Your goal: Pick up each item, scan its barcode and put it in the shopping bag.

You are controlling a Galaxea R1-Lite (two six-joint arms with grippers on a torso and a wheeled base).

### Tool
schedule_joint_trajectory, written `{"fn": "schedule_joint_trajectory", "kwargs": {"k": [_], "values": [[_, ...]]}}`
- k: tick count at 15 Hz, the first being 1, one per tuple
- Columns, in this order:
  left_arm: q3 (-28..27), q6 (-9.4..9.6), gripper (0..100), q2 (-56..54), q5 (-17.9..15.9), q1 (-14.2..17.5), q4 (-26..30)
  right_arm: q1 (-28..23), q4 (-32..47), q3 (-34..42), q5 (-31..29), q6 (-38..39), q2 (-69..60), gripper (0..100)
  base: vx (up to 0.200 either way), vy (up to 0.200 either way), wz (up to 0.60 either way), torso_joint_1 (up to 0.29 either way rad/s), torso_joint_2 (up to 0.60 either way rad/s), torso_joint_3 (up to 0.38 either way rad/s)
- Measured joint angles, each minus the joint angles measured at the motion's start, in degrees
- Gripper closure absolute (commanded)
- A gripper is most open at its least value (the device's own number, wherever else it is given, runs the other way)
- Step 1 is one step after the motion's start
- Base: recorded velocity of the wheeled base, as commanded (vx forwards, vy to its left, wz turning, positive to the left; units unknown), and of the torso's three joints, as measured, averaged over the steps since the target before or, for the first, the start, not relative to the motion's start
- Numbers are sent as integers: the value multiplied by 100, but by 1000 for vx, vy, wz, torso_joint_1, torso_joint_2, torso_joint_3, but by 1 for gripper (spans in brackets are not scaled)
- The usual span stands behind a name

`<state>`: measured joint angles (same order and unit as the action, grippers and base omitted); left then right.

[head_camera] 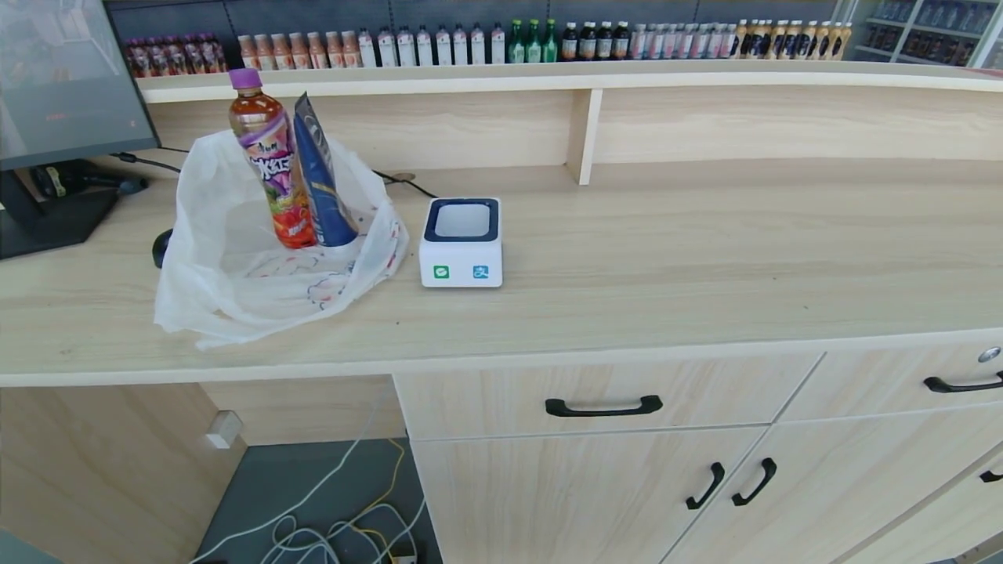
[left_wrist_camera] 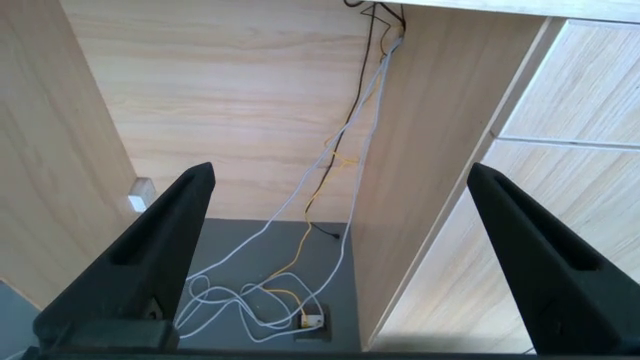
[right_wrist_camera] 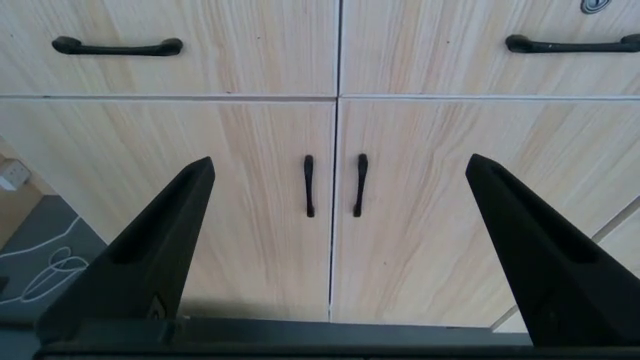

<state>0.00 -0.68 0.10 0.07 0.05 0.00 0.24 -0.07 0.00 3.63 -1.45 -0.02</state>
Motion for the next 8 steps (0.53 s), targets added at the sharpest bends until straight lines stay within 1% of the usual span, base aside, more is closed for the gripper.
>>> {"fn": "schedule_joint_trajectory", "kwargs": {"k": [8], "values": [[0,2,0,0,0,2,0,0,0,0,0,-18,0,0,0,0,0,0,0,0]]}}
